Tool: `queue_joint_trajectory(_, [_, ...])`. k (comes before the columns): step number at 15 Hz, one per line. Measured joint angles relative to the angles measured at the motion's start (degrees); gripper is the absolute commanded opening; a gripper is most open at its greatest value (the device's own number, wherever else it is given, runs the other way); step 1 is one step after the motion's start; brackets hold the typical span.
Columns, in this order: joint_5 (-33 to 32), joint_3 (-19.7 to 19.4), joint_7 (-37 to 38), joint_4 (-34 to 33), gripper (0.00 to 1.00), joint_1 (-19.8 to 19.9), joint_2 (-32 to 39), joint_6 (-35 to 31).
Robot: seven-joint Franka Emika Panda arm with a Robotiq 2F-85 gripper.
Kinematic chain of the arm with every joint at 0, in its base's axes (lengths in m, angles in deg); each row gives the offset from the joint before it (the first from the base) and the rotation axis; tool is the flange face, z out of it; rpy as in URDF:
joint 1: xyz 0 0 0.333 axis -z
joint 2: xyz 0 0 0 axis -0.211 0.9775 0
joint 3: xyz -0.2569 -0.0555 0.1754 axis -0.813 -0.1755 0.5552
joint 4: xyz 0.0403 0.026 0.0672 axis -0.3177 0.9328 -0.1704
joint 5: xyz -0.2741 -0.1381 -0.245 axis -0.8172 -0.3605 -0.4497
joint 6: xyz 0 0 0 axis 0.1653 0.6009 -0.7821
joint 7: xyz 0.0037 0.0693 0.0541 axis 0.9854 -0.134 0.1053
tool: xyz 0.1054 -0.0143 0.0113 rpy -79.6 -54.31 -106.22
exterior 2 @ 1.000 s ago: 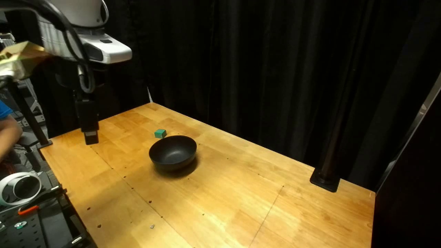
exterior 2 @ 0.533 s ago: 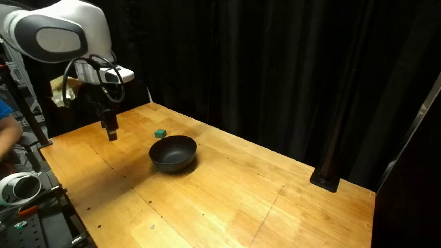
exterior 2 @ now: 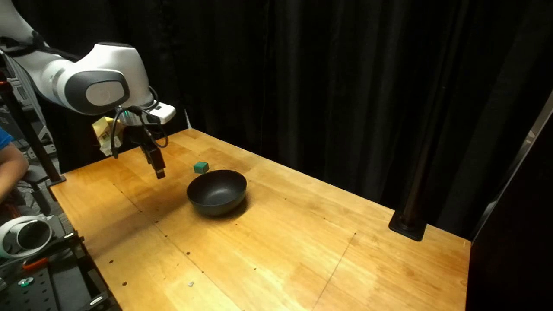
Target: Put the green block inside the black bowl
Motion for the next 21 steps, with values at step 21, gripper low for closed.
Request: queue_joint_trajectory(21, [-2.2, -7.2, 2.5, -20.5, 1.0, -11.3, 20.5, -9.4])
